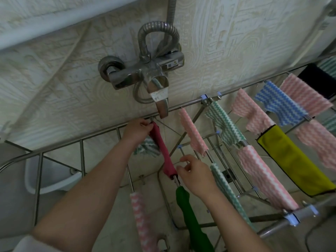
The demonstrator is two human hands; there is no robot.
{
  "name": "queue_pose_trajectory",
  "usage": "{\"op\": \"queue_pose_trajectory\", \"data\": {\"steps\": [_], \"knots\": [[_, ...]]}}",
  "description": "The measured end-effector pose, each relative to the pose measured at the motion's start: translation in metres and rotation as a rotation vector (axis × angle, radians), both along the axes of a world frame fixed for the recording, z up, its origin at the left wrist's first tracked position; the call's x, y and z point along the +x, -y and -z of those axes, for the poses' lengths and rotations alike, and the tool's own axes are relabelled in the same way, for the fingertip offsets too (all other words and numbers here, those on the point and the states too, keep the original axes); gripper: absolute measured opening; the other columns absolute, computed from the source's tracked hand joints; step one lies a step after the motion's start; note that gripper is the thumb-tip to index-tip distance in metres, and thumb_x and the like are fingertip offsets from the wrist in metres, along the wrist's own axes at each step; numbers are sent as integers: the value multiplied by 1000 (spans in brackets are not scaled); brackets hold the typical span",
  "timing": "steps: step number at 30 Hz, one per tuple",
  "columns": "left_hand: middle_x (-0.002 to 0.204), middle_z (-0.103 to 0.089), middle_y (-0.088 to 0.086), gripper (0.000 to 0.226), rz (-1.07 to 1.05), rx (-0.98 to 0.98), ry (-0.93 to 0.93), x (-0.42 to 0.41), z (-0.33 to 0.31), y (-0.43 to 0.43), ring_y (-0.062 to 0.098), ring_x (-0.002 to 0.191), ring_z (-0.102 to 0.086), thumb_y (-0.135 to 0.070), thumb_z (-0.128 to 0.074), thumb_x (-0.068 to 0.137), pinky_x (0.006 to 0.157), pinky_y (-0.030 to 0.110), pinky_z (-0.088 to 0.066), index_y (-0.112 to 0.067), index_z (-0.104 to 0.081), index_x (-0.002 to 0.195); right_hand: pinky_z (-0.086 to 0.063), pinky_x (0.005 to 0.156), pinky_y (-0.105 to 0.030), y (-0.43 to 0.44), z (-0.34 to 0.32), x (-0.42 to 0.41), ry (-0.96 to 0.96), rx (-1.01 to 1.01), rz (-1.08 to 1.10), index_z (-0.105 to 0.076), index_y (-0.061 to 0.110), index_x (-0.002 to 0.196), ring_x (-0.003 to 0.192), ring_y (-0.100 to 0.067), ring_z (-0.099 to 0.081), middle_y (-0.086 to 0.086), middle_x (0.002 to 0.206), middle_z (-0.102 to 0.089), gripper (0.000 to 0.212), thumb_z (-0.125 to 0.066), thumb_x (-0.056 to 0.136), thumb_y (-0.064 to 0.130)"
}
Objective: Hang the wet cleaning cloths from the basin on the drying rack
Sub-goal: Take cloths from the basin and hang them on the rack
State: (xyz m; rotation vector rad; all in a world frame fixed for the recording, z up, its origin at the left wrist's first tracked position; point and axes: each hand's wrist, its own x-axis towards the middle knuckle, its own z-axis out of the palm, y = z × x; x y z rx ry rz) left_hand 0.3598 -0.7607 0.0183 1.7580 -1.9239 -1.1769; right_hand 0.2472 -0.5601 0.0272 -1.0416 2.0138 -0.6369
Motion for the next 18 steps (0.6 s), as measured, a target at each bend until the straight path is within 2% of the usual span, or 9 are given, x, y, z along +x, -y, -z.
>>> {"op": "queue_pose_trajectory", "data": {"steps": [2,4,6,9,11,15,18], "knots": [[84,-65,2,15,14,-128,34,-3,-2,2,17,76,-61,-30,-63,87,64,24,-43,-16,-66,91,-39,53,-15,0,0,5,161,-52,23,-62,26,103,69,-5,-56,9,78,-59,16,-66,88,30],[82,-64,0,13,46,-234,76,-7,-5,5,16,76,-60,-30,-63,86,66,24,-40,-17,-66,86,-40,55,-15,0,5,11,106,-110,4,-62,27,88,64,-2,-52,12,74,-57,11,-72,83,24],[79,-63,-2,13,64,-289,126,-13,-6,7,16,75,-59,-30,-63,85,65,26,-40,-19,-65,80,-41,58,-15,-1,7,16,24,-145,9,-64,29,81,64,0,-52,15,72,-58,11,-72,83,21],[75,-66,1,22,84,-289,180,-13,-2,6,18,71,-63,-34,-61,86,62,30,-47,-17,-64,73,-51,69,-23,-3,8,14,-51,-186,49,-75,23,89,72,-1,-60,13,80,-68,10,-65,90,21],[74,-66,3,26,93,-294,201,-10,1,7,19,69,-62,-37,-59,88,58,29,-44,-15,-64,74,-54,70,-26,-4,10,11,-151,-208,62,-75,22,90,72,-5,-62,9,82,-70,15,-61,93,18],[77,-66,5,28,103,-316,231,-7,0,12,20,71,-61,-39,-60,88,61,27,-40,-13,-67,80,-50,65,-31,-3,13,8,-330,-227,74,-72,16,87,76,-16,-59,0,83,-64,20,-54,94,10],[86,-69,5,22,99,-324,215,-8,-2,13,19,77,-62,-33,-58,90,66,28,-42,-14,-68,88,-52,69,-37,-1,10,14,-336,-275,85,-68,16,104,85,-21,-60,-2,98,-60,17,-54,93,15]]}}
